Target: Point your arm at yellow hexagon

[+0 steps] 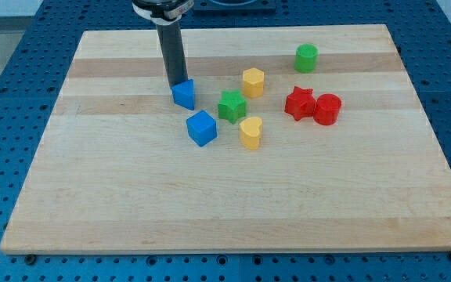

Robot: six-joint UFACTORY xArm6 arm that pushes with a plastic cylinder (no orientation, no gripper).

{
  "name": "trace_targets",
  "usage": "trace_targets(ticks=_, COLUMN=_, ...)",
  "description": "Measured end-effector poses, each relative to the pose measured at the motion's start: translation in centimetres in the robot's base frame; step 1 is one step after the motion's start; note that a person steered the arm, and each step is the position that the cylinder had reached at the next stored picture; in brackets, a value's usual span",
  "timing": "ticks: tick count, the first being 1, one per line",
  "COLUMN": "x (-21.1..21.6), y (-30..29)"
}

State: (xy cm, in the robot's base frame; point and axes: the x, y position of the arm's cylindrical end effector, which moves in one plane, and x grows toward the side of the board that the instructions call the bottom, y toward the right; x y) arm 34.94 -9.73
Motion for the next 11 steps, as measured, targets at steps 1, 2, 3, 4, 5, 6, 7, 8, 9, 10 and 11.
trace_targets(ticks=1, x=-0.2, y=0.0)
trace_targets(ticks=2, x=-1.0, y=0.0)
trace_targets(ticks=3, x=-1.2, y=0.1)
trace_targets(ticks=4, x=-1.2, y=0.3)
trace_targets(ticks=5, x=-1.2, y=1.1)
trace_targets(ticks=6, x=-1.2, y=2.0)
trace_targets(ticks=7, x=-0.5, y=2.1)
trace_targets(ticks=8, x=1.3, y=2.1)
trace_targets(ticks=9, x=2.3, y=2.1)
trace_targets(ticks=10, x=2.5, y=2.1)
trace_targets(ticks=11, x=0.7, y=2.0)
